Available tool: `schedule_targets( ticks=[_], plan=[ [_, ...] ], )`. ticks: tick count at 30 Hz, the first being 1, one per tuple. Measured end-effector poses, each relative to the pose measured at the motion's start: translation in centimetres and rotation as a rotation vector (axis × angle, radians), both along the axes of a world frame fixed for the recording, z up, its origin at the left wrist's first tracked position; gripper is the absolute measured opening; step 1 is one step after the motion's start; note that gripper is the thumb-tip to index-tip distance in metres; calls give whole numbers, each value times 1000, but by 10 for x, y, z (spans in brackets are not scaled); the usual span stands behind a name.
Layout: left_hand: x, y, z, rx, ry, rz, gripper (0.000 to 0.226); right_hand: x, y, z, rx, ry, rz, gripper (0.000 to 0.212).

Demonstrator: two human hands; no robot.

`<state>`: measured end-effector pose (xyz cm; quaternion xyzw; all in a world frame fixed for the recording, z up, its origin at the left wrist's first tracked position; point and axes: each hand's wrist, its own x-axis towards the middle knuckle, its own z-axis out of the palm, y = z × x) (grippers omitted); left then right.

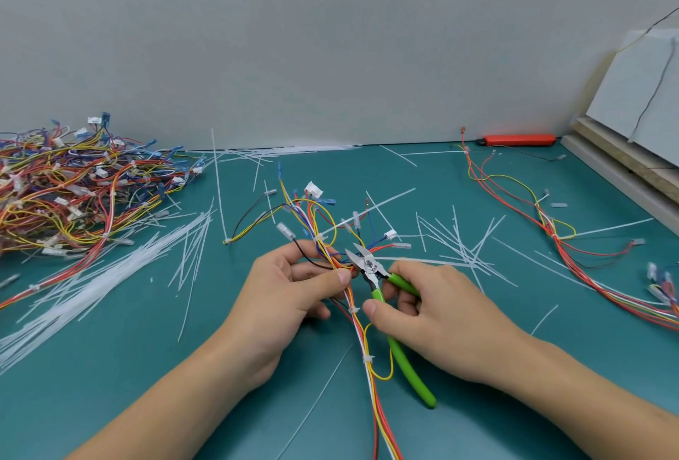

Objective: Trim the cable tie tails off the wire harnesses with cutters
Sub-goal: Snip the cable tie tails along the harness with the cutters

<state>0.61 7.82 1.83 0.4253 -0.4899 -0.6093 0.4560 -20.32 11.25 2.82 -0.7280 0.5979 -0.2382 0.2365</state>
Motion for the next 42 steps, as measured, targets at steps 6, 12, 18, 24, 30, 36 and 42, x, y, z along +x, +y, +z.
schedule_targets(
  ticks=[6, 12, 18, 24, 30, 36, 42],
  plan=[
    [0, 0, 0, 1, -2, 12, 31, 0, -1, -2, 5, 13, 21, 33],
    [0, 0, 1, 8, 2, 5, 36, 2, -1, -2, 11, 39, 60, 34],
    [1, 0, 0, 8, 1, 0, 35, 2, -1, 0, 9, -5, 16, 29],
    [0, 1, 0, -2, 2, 2, 23, 1, 3, -1, -13, -17, 6, 48],
    [0, 1, 1, -11, -8, -15, 19, 1, 2, -2, -19, -23, -1, 52],
    [0, 0, 0, -3, -36, 4, 30, 1, 2, -1, 12, -36, -4, 49],
    [0, -1, -1, -2, -43, 15, 25, 1, 1, -1, 26, -30, -2, 47]
  ],
)
